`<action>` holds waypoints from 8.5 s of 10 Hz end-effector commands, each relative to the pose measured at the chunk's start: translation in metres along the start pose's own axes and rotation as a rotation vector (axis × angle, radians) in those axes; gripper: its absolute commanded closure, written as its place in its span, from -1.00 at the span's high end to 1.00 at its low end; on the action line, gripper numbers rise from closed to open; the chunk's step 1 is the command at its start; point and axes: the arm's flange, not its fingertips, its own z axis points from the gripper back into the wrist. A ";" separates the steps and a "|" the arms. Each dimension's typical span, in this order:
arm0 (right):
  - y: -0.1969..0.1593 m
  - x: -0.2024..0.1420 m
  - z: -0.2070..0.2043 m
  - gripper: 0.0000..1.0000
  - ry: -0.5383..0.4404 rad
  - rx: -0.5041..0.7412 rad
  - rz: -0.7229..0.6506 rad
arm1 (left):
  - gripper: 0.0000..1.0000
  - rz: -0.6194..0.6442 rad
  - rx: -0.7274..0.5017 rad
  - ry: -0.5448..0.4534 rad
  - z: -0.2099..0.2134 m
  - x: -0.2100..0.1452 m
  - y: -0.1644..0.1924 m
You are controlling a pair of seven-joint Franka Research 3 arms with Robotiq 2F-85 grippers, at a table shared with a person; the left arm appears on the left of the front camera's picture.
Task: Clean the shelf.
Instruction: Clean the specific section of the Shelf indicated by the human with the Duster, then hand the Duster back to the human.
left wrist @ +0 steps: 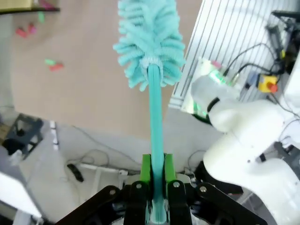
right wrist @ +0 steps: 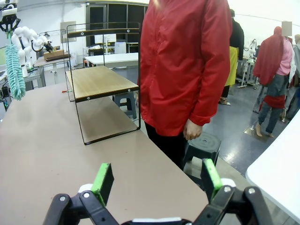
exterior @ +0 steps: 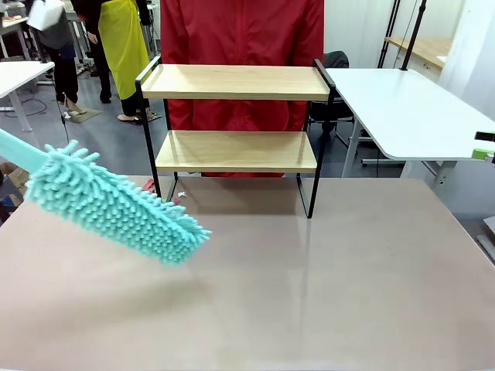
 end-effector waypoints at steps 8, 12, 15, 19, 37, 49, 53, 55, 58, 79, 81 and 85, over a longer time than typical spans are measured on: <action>0.002 0.006 -0.002 1.00 0.028 -0.010 -0.012 | -0.73 0.000 0.000 0.000 0.000 0.000 0.000; 0.002 0.006 -0.002 1.00 0.028 -0.010 -0.012 | -0.73 0.000 0.000 0.000 0.000 0.000 0.000; 0.002 0.006 -0.002 1.00 0.028 -0.010 -0.012 | -0.73 0.000 0.000 0.000 0.000 0.000 0.000; 0.016 0.077 -0.029 1.00 -0.026 0.057 0.044 | -0.73 -0.001 -0.026 -0.121 -0.004 0.002 0.009; 0.250 0.163 -0.168 1.00 -0.090 0.627 -0.390 | -0.73 -0.292 -0.060 -0.752 -0.137 0.057 0.057; 0.328 0.093 -0.205 1.00 -0.149 0.531 -0.225 | -0.73 -0.292 -0.060 -0.752 -0.137 0.057 0.057; 0.331 0.069 -0.205 1.00 -0.062 0.549 -0.202 | -0.73 -0.292 -0.060 -0.752 -0.137 0.057 0.057; 0.337 0.059 -0.203 1.00 -0.023 0.578 -0.205 | -0.73 -0.292 -0.060 -0.752 -0.137 0.057 0.057; 0.351 0.047 -0.217 1.00 -0.023 0.590 -0.235 | -0.73 -0.292 -0.060 -0.752 -0.137 0.057 0.057; 0.398 0.048 -0.270 -1.00 -0.028 0.754 -0.188 | -0.73 -0.292 -0.060 -0.752 -0.137 0.057 0.057; 0.366 0.054 -0.283 -1.00 -0.016 0.721 -0.231 | -0.73 -0.274 -0.062 -0.722 -0.141 0.054 0.059; 0.366 0.054 -0.283 -1.00 -0.016 0.721 -0.231 | 0.49 -0.319 -0.056 -0.769 -0.134 0.041 0.058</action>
